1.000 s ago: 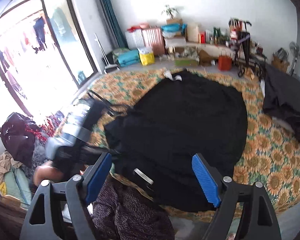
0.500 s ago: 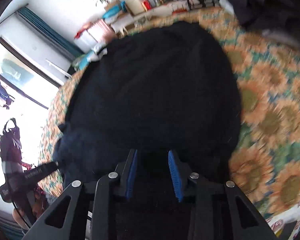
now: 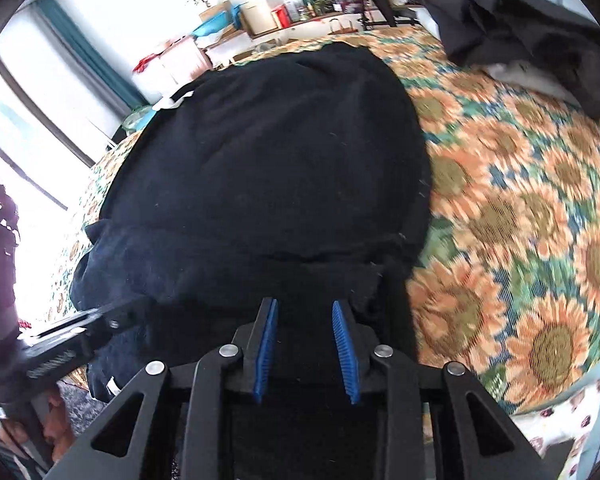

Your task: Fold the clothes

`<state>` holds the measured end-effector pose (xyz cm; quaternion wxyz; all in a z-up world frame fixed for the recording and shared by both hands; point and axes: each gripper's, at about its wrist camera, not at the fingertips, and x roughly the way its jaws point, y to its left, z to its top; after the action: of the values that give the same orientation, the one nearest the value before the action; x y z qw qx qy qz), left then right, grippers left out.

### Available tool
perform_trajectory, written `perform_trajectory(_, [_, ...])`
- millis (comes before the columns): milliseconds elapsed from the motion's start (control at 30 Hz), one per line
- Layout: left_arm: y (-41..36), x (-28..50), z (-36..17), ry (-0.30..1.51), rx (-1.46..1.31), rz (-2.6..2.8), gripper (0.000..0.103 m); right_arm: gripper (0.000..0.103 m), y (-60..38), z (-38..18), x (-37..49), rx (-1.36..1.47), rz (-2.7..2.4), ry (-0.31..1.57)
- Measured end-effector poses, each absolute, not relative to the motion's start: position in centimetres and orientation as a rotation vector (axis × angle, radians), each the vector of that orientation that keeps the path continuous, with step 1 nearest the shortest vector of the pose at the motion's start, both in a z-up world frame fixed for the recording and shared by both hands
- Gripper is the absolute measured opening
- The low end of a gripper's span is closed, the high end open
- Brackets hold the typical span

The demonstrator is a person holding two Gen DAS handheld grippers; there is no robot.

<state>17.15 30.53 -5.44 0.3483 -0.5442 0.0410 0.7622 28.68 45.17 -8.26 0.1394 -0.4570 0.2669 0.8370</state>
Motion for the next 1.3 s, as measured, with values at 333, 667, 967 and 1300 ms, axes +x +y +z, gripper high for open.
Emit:
perform_trajectory(333, [26.3, 17.6, -3.4, -0.037, -1.38, 2.009, 0.005, 0.057, 46.1, -5.8, 34.4, -1.16, 2.397, 0.915])
perform_trajectory(667, [28.3, 24.4, -3.7, 0.095, -1.152, 1.979, 0.059, 0.064, 47.1, -10.4, 39.2, -1.236, 2.25, 1.238])
perform_trajectory(967, [31.2, 30.5, -4.0, 0.308, -0.912, 1.927, 0.061, 0.027, 47.0, -10.7, 39.1, -1.215, 2.369, 1.33])
perform_trajectory(1300, [33.9, 39.0, -5.8, 0.716, -0.525, 1.869, 0.062, 0.023, 47.6, -8.3, 39.4, -1.132, 2.489, 1.434])
